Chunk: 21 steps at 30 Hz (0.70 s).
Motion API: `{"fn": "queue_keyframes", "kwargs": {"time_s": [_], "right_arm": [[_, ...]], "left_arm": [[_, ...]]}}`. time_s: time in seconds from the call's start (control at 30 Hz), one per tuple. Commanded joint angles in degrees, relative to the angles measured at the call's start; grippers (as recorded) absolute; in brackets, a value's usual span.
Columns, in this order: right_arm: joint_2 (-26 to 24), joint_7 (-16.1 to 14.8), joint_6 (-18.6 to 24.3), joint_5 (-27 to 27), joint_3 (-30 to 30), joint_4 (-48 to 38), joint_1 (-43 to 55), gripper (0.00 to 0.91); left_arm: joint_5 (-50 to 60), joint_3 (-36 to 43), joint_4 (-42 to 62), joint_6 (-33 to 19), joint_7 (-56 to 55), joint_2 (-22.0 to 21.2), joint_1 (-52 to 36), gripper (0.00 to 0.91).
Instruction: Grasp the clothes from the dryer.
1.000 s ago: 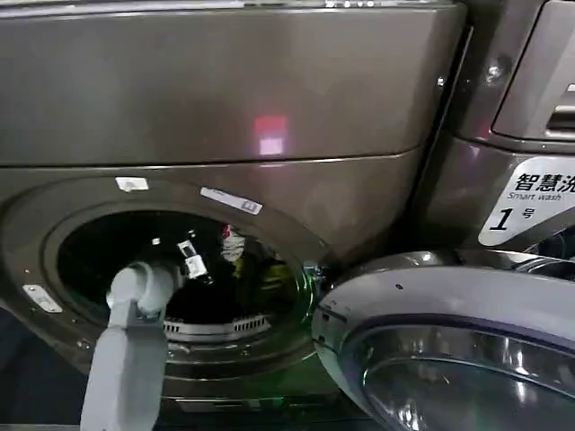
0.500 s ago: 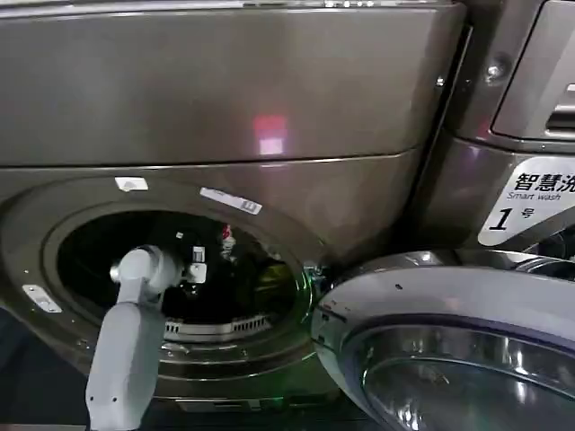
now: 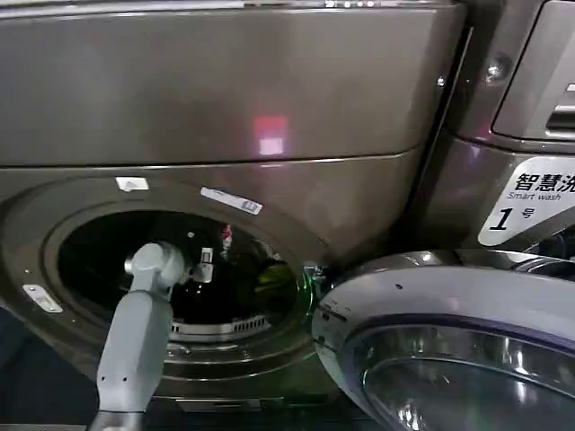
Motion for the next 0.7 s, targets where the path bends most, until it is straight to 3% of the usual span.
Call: {"fn": "queue_keyframes", "kwargs": {"time_s": [0.03, 0.07, 0.1, 0.13, 0.17, 0.2, 0.23, 0.3, 0.37, 0.7], "right_arm": [[0.1, 0.1, -0.1, -0.1, -0.1, 0.3, 0.1, 0.907], [0.1, 0.1, -0.1, -0.1, -0.1, 0.3, 0.1, 0.907], [0.1, 0.1, -0.1, -0.1, -0.1, 0.3, 0.1, 0.907], [0.1, 0.1, -0.1, -0.1, -0.1, 0.3, 0.1, 0.907], [0.2, 0.1, -0.1, 0.0, -0.2, 0.3, 0.1, 0.907], [0.2, 0.1, 0.0, 0.0, -0.2, 0.4, 0.1, 0.907], [0.3, 0.1, 0.0, 0.0, -0.3, 0.3, 0.1, 0.907], [0.3, 0.1, 0.0, 0.0, -0.4, 0.3, 0.1, 0.907], [0.2, 0.1, 0.0, 0.0, -0.4, 0.3, 0.1, 0.907], [0.2, 0.1, 0.0, -0.1, -1.0, 0.2, 0.5, 0.907]], "left_arm": [[-1.4, 0.4, 7.3, 0.7, 0.4, -0.1, -1.0, 0.907], [-1.5, 0.4, 7.8, 0.7, 0.4, -0.1, -1.0, 0.899], [-1.6, 0.4, 8.2, 0.8, 0.4, -0.1, -1.1, 0.705], [-2.3, 0.4, 8.5, 1.3, 0.4, -0.1, -1.2, 0.694], [-2.4, 0.4, 8.7, 1.2, 0.4, -0.1, -1.2, 0.523], [-2.4, 0.4, 8.9, 1.0, 0.4, -0.1, -1.2, 0.239], [-2.7, 0.4, 9.2, 1.1, 0.4, -0.1, -1.3, 0.148], [-2.9, 0.4, 9.8, 1.1, 0.4, -0.2, -1.5, 0.102], [-3.1, 0.3, 10.1, 1.1, 0.4, -0.2, -1.5, 0.000], [-8.5, -0.6, 8.1, 3.1, -0.2, 0.0, -1.5, 0.000]]}}
